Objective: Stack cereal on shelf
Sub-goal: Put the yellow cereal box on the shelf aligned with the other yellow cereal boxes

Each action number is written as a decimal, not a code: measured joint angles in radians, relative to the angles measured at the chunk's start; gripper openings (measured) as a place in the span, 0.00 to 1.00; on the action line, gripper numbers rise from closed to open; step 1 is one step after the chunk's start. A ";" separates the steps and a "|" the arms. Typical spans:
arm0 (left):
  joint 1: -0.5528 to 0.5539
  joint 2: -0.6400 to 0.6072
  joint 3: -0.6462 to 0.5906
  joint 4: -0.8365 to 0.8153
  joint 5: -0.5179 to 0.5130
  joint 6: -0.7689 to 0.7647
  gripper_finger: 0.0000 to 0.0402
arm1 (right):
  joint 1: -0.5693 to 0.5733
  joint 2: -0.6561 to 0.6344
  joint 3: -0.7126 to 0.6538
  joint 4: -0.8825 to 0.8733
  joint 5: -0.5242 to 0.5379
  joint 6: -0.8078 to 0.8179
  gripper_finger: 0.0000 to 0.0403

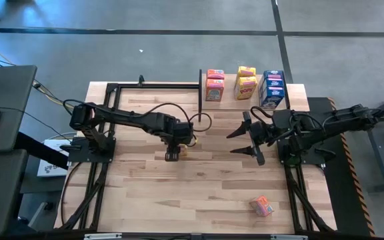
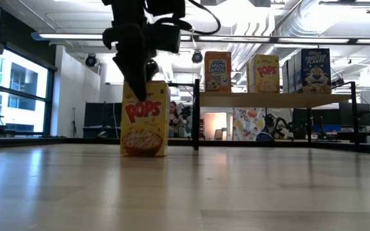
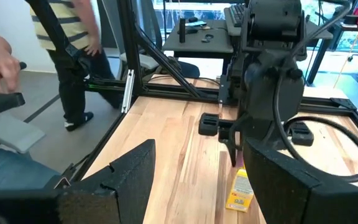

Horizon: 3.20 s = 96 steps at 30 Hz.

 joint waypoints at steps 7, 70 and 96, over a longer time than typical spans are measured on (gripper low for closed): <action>0.000 -0.001 0.081 -0.058 -0.004 0.011 0.50 | 0.000 0.000 0.000 0.000 0.000 0.000 0.58; -0.128 -0.647 -0.307 0.047 -0.140 -0.308 0.50 | -0.013 0.367 0.001 0.620 0.162 -0.236 0.66; -0.134 -0.679 -0.435 0.165 -0.158 -0.335 0.50 | -0.089 0.688 0.001 0.698 0.180 -0.105 0.66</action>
